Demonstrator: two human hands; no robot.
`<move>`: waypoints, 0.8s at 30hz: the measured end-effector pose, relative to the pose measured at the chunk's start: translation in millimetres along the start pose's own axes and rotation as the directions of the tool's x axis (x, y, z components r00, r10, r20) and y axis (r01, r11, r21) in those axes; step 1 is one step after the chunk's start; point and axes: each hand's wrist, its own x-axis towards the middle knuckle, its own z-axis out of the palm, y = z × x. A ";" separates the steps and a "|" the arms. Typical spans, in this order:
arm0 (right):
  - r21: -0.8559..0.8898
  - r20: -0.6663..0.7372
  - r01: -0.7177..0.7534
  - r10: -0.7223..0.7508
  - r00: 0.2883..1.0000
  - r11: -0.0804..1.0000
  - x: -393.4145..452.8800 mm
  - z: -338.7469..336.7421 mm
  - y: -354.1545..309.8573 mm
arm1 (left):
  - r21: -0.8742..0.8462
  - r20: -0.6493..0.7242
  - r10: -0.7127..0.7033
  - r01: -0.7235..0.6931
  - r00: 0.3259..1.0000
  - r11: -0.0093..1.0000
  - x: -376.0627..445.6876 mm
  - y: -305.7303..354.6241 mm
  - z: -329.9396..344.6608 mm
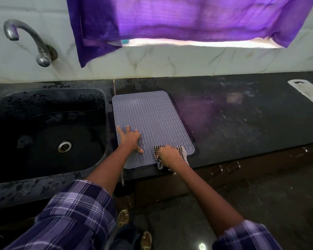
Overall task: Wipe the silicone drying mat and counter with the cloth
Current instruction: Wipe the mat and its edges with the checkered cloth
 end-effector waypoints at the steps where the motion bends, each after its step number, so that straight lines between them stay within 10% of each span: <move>1: 0.027 0.065 -0.002 0.001 0.998 1.000 -0.7 -8.9 5.0 | -0.010 -0.004 0.006 -0.006 1.000 1.000 -0.6 -0.2 0.7; 4: 0.155 0.188 -0.022 -0.008 0.982 0.988 4.4 -39.4 23.1 | -0.033 -0.025 0.018 -0.019 1.000 0.999 -1.3 -2.1 4.6; 11: 0.273 -0.274 -0.064 0.141 0.951 0.960 37.3 -78.5 10.9 | -0.003 0.042 0.025 -0.025 0.999 1.000 2.6 -4.6 -7.0; 24: -0.033 0.263 0.095 -0.083 0.961 0.995 19.1 -37.7 -9.6 | 0.068 0.063 0.054 -0.058 0.997 0.996 0.4 -6.3 -22.1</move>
